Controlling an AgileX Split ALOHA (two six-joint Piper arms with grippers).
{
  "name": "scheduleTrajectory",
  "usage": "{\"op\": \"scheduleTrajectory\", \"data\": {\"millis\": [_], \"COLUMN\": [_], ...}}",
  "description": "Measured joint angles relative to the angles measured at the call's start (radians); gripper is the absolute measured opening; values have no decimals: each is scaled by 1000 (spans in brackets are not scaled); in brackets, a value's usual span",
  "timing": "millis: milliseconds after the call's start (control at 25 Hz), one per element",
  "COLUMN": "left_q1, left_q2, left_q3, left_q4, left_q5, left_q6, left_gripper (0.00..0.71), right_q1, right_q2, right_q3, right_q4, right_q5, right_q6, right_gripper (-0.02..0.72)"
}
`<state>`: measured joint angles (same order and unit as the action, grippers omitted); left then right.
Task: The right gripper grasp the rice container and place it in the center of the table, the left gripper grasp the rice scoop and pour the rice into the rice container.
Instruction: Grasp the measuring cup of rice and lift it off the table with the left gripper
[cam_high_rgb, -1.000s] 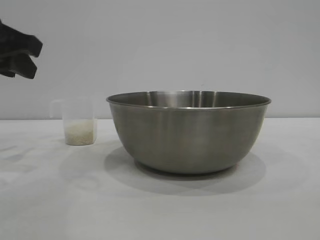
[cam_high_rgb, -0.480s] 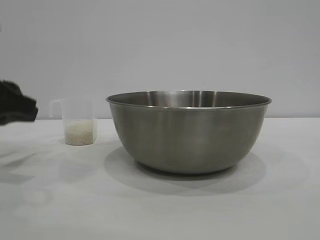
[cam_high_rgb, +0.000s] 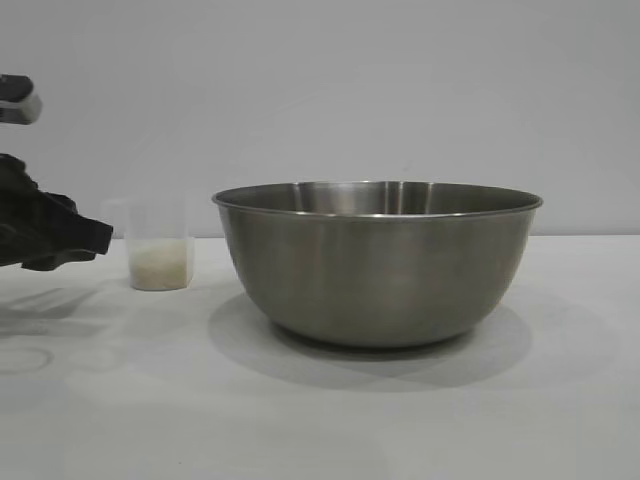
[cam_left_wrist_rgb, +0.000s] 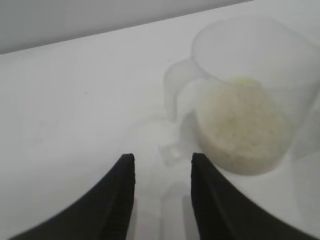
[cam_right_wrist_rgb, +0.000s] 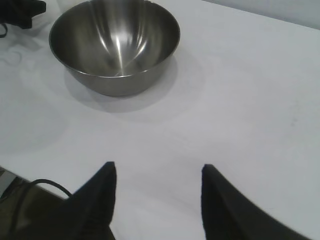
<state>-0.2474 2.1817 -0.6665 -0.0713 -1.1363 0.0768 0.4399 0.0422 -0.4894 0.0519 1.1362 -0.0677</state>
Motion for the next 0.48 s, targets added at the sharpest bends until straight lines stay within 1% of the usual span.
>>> {"op": "scheduleTrajectory", "data": {"millis": [40, 80, 160, 200, 280, 320, 360, 480], "left_q1": [0, 0, 0, 0, 0, 0, 0, 0], "left_q2": [7, 13, 19, 19, 19, 19, 19, 19], "left_q3": [-13, -25, -43, -50, -65, -69, -78, -106], "left_q4": [0, 2, 4, 6, 8, 8, 10, 18], "left_q5": [0, 0, 0, 0, 0, 0, 0, 0], "left_q6": [0, 0, -9, -14, -20, -22, -22, -22], "left_gripper": [43, 55, 55, 118, 190, 211, 195, 195], "right_q1": [0, 0, 0, 0, 0, 0, 0, 0], "right_q2": [0, 0, 0, 0, 0, 0, 0, 0], "right_q3": [0, 0, 0, 0, 0, 0, 0, 0], "right_q4": [0, 0, -1, -1, -2, -2, -5, -16], "right_q5": [0, 0, 0, 1, 1, 1, 1, 1], "right_q6": [0, 0, 0, 0, 0, 2, 8, 20], "right_gripper": [370, 370, 370, 370, 370, 370, 370, 370]}}
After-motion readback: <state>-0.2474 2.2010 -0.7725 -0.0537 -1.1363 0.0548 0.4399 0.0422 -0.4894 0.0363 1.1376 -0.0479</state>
